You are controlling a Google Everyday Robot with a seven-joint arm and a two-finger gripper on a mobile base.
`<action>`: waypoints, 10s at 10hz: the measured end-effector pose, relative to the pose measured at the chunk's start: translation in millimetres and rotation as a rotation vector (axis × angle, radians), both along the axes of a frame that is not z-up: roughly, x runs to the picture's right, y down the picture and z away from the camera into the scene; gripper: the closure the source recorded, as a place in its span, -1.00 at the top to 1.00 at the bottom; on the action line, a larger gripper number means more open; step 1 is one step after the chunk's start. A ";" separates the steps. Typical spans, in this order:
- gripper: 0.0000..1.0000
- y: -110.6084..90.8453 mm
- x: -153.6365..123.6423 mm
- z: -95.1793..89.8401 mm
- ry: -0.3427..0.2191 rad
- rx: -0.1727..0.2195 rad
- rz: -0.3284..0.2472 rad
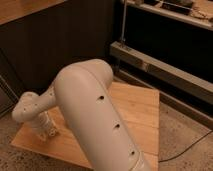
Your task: Stand the bottle upright
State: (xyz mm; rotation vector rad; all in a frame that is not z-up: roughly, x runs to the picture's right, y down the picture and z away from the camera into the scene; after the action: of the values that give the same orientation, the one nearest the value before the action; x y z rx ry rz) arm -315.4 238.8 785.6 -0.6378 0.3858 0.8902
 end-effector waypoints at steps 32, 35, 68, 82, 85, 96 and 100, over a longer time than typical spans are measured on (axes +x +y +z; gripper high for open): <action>-0.25 -6.2 3.4 5.9 0.036 -0.029 0.004; -0.25 -10.1 7.3 -6.7 0.040 -0.047 -0.008; -0.25 -123.7 -0.5 -83.1 0.087 -0.094 -0.238; -0.25 -141.7 -20.3 -72.1 0.042 -0.049 -0.211; -0.25 -147.4 -11.5 -87.4 0.068 -0.045 -0.251; -0.25 -138.8 -12.2 -97.4 0.127 -0.157 -0.306; -0.25 -139.1 -11.8 -97.2 0.128 -0.157 -0.306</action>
State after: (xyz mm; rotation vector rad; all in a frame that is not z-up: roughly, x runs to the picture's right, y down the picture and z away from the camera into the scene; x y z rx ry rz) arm -327.2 99.7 688.4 -0.6464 0.6551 0.6136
